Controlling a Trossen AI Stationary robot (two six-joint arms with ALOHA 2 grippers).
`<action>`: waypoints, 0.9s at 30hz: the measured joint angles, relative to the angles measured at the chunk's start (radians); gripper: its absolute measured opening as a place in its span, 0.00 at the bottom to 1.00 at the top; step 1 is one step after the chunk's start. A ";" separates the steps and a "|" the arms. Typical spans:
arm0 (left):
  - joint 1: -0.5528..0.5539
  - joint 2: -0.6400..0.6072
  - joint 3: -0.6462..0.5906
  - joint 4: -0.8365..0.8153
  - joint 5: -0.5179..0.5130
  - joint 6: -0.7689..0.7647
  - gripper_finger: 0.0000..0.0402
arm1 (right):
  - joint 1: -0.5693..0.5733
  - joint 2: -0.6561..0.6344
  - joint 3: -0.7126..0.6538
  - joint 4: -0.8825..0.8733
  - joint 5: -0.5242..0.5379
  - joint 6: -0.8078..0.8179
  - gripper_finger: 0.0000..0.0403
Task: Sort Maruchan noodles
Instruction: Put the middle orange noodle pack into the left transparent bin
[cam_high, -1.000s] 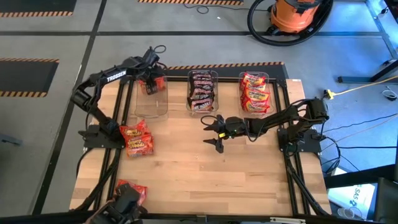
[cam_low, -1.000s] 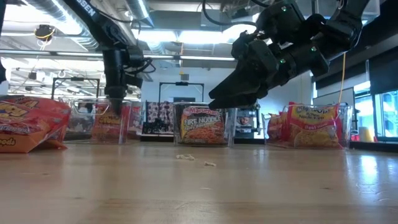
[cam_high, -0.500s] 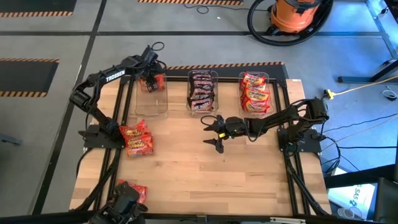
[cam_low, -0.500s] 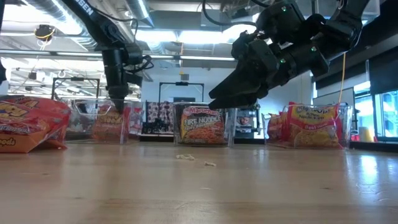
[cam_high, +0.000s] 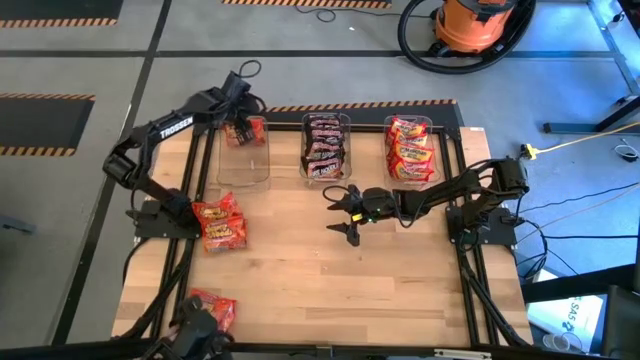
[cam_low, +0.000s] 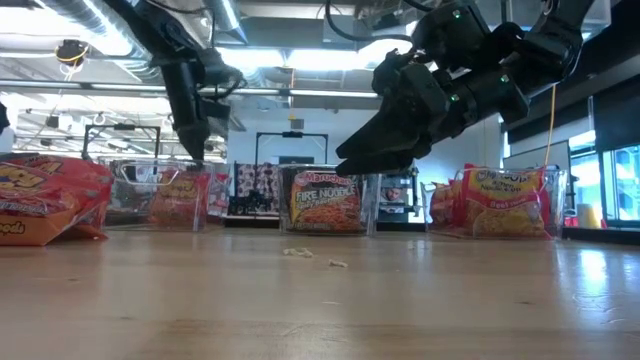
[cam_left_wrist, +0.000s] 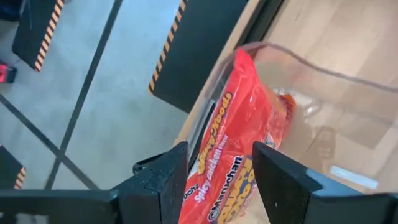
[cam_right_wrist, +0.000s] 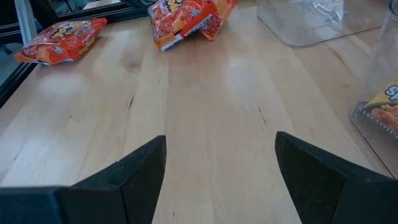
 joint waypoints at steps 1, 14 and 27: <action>-0.002 -0.011 0.000 0.000 0.007 -0.007 0.43 | 0.000 0.000 0.000 0.000 0.000 0.000 0.69; -0.252 -0.176 0.000 -0.059 0.208 -0.251 0.43 | 0.000 -0.001 0.000 0.028 -0.007 0.053 0.69; -0.799 -0.197 0.000 -0.456 0.229 -0.772 0.43 | 0.084 -0.001 0.000 0.030 -0.032 0.057 0.69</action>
